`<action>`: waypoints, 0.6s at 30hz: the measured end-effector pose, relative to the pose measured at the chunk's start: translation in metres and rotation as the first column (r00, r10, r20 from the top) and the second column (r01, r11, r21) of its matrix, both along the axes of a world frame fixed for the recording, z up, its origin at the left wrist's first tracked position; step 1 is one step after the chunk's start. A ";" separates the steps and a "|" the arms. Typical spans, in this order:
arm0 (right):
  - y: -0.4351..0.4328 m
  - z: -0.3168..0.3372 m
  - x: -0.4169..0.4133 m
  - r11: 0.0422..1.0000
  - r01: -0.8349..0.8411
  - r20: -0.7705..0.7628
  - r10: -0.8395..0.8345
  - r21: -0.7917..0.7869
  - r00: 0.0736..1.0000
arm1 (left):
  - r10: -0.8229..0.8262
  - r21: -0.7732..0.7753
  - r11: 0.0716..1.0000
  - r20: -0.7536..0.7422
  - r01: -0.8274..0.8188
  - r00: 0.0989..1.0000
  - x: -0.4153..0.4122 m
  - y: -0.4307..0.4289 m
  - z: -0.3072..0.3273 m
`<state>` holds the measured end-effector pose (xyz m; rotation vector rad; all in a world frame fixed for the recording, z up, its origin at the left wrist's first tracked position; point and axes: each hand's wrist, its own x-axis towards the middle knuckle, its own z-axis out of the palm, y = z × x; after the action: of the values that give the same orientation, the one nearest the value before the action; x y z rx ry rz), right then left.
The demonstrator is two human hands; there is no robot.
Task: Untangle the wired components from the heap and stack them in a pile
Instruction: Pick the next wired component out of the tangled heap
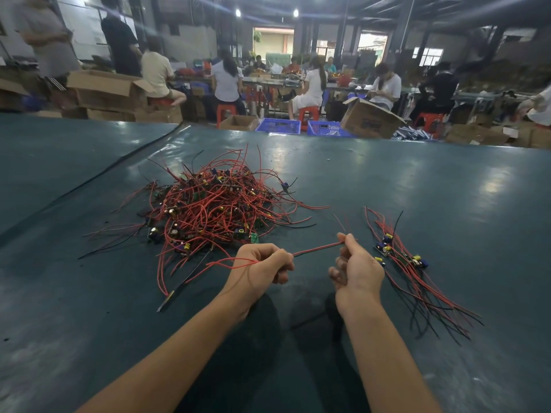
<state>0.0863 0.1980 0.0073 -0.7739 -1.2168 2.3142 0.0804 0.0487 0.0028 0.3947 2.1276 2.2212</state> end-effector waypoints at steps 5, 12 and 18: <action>-0.015 -0.005 0.006 0.982 0.048 -0.063 -0.038 0.181 0.997 | 0.025 -0.005 1.000 0.027 -0.025 0.999 0.000 -0.002 -0.004; -0.057 -0.014 0.018 0.862 -0.176 -0.074 0.239 0.476 0.968 | 0.063 -0.022 0.998 0.004 -0.062 0.998 -0.002 -0.006 -0.006; -0.048 -0.007 0.013 0.925 -0.164 -0.011 0.179 0.342 0.984 | 0.012 -0.023 1.000 0.025 -0.011 1.000 -0.003 -0.003 -0.005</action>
<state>0.0990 0.1501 0.0002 -0.5104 -1.6656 2.1489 0.0774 0.0454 -0.0017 0.3524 2.1462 2.1941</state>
